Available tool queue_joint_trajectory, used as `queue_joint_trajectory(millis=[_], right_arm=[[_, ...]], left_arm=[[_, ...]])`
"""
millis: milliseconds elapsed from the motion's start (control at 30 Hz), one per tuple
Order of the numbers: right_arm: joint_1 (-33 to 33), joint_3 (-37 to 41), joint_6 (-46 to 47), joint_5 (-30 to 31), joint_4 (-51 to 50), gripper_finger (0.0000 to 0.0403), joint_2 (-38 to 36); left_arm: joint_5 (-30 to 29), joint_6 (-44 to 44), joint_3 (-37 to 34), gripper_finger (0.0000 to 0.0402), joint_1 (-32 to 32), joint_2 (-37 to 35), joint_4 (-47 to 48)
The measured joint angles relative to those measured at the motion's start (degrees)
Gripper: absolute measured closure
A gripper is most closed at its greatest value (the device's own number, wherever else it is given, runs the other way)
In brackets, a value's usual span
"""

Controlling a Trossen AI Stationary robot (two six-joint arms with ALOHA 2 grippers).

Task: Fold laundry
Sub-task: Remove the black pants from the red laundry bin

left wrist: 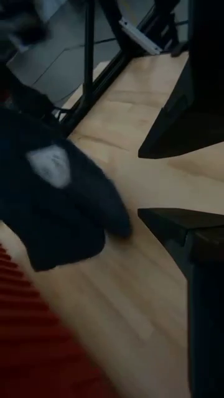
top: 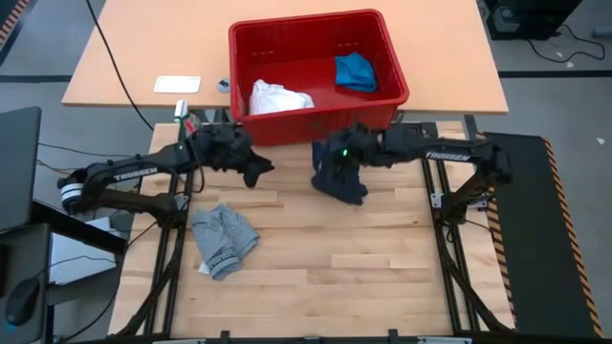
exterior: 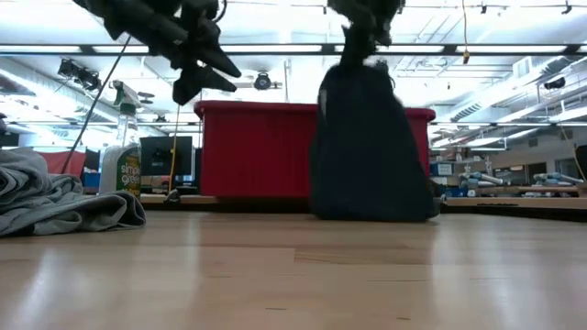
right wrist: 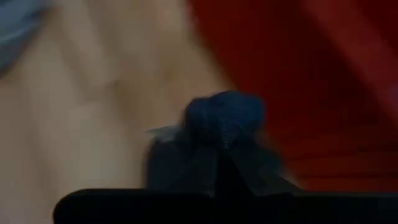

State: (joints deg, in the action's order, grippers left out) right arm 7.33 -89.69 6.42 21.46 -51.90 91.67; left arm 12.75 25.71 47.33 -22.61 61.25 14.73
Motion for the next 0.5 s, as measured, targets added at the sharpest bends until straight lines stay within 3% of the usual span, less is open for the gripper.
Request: queue_joint_trajectory(millis=[133, 200, 333, 500], right_arm=[[-4.6, 12.3, 0.5, -15.5, 10.1, 0.0387, 0.1], [-7.1, 18.2, 3.4, -20.4, 14.6, 0.0373, 0.1], [-10.3, 27.0, 9.9, -24.2, 15.0, 0.0302, 0.1], [-11.9, 33.8, 16.8, -28.7, 13.5, 0.0202, -1.4]], left_arm=[[-7.1, 4.2, 0.0, 0.0260, 7.6, 0.6, -1.1], [-11.3, 6.3, 0.0, 0.0260, 11.5, 2.5, -2.0], [-17.3, 11.4, 0.0, 0.0260, 17.8, 8.4, -4.1], [-19.0, 12.4, 0.0, 0.0260, 22.8, 17.8, -11.5]])
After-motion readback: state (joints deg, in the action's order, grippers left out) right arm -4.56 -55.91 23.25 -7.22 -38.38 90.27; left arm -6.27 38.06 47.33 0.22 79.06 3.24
